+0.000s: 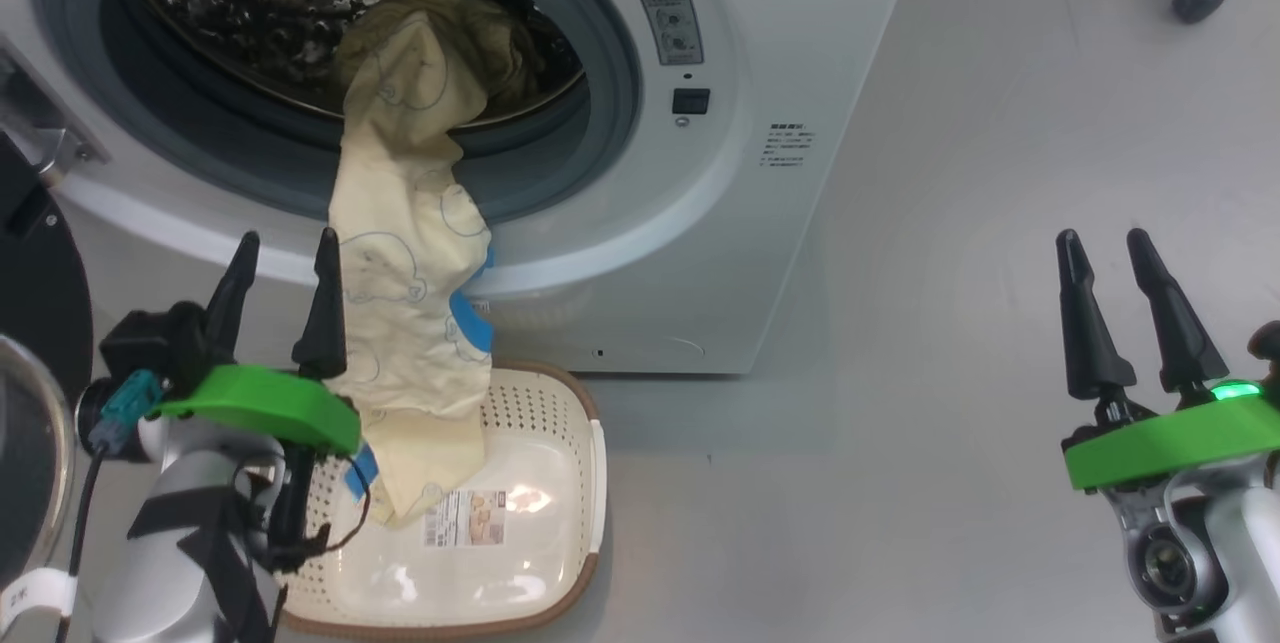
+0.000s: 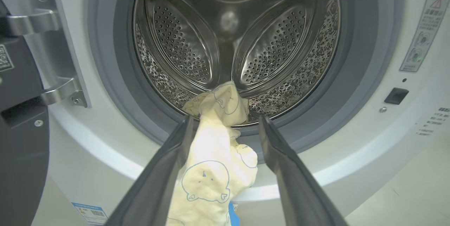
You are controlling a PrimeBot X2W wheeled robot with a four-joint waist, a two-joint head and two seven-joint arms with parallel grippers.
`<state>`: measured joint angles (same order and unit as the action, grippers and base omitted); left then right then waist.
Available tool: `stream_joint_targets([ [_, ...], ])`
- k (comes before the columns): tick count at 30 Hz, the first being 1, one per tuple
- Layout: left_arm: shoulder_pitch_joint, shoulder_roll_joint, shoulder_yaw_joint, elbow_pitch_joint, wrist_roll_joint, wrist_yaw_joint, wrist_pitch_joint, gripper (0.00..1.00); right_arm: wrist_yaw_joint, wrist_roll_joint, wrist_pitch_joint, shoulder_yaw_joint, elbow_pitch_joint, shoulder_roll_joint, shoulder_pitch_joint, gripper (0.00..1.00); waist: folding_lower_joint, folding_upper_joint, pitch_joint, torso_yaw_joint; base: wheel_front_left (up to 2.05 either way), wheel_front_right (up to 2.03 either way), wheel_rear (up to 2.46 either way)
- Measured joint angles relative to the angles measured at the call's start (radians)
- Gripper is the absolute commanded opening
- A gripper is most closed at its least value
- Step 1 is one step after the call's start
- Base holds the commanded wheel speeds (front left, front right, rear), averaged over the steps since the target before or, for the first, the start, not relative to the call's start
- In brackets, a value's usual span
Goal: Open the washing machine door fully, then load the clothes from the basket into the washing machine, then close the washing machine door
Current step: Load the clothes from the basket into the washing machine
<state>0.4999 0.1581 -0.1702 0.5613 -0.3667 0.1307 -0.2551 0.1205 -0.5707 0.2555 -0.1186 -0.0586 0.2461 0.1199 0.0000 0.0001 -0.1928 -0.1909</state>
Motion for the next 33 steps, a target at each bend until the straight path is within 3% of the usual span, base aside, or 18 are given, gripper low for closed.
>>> stream_joint_targets([
  [17,-0.253,0.021,0.036,-0.168,0.026,0.0,0.0,1.0,0.0,0.0,0.0,0.034,0.004,0.009,-0.099,1.0,0.0,0.0,0.096,0.062,0.0,0.0,0.0],
  [33,-0.422,0.036,0.103,-0.298,0.042,0.0,0.0,1.0,0.0,0.0,0.0,0.068,0.017,0.013,-0.141,1.0,0.0,0.0,0.104,0.075,0.0,0.0,0.0],
])
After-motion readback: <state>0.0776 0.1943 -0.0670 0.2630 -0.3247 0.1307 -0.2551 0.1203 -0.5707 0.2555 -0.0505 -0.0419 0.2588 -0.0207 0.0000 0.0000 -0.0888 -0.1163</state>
